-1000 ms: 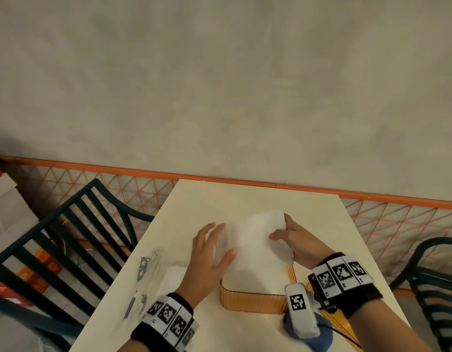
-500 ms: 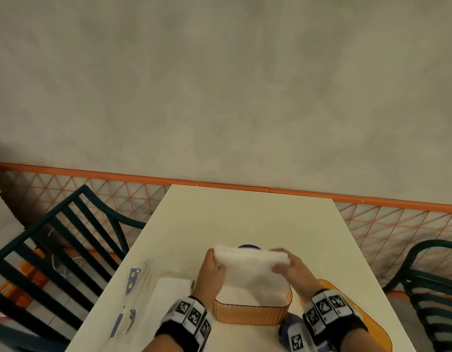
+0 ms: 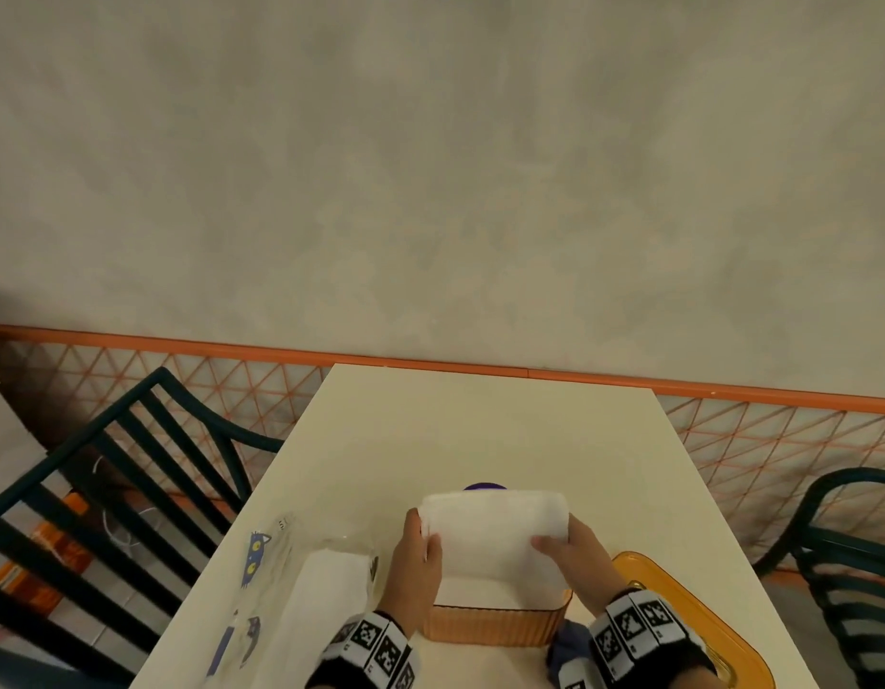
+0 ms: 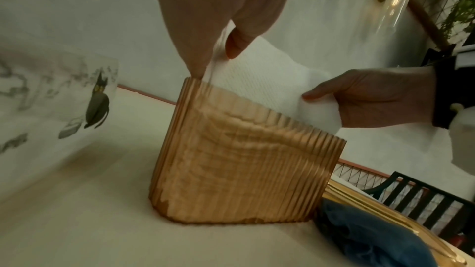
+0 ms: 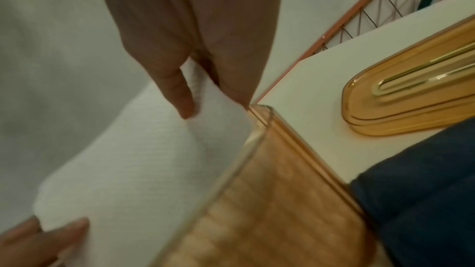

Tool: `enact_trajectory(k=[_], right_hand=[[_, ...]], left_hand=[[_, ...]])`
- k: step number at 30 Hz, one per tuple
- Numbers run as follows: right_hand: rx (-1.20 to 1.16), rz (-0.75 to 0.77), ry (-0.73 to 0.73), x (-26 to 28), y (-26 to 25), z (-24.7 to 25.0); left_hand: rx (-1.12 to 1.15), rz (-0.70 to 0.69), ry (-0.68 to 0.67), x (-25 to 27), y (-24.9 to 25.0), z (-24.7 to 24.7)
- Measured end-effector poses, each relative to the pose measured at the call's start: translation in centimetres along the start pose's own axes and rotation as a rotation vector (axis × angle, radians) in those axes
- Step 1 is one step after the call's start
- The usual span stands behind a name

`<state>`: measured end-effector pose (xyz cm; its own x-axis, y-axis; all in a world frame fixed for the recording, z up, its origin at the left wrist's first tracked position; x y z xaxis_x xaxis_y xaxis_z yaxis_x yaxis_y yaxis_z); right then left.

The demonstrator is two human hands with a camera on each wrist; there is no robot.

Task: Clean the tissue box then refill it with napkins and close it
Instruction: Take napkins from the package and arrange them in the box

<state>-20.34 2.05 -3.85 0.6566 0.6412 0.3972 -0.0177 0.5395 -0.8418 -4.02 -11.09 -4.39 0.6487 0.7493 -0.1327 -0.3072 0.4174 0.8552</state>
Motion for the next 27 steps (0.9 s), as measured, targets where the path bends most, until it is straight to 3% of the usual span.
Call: enact_trajectory(k=[4,8,11,14,19,21,23,27], right_hand=[[-0.002,-0.033,0.041,-1.2,-0.8,1.4],[0.203,-0.147,0.066,-1.7,0.6,0.8],[0.349,-0.178,0.095,-1.2,1.4,0.1],[0.419,-0.133,0.101,-0.8,1.3,-0.7],[0.868,0.142,0.206,1.4,-1.6,-1.9],[0.970,0.226,0.178,2.0,-2.1,-2.4],[1.024,0.214,0.059,1.8,-1.4,-3.2],[1.085,0.110,-0.098,0.3,0.3,-4.5]], left_hand=[[-0.034,0.049,0.085,-0.8,0.6,1.5],[-0.214,0.209,-0.059,-0.3,-0.7,0.4],[-0.492,0.151,-0.162,0.1,-0.3,-0.3],[-0.586,0.083,-0.193,0.0,0.0,-0.8],[-0.731,-0.155,-0.240,-0.6,1.7,-1.2],[-0.735,-0.278,-0.346,0.1,2.7,-2.7],[-0.734,-0.325,-0.513,1.0,2.9,-4.5],[-0.693,-0.181,-0.711,1.3,1.1,-5.8]])
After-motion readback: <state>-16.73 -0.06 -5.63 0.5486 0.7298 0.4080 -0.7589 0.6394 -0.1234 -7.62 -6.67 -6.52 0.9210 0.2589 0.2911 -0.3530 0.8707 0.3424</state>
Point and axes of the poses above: each hand's wrist, its own x-axis away from the middle knuckle, its own z-axis out of the back of the hand, y = z × x, the point moved 10 cm from there along -x, towards the middle knuckle, and after that the axes turned 11 degrees about -z, right-handed, at the moved point
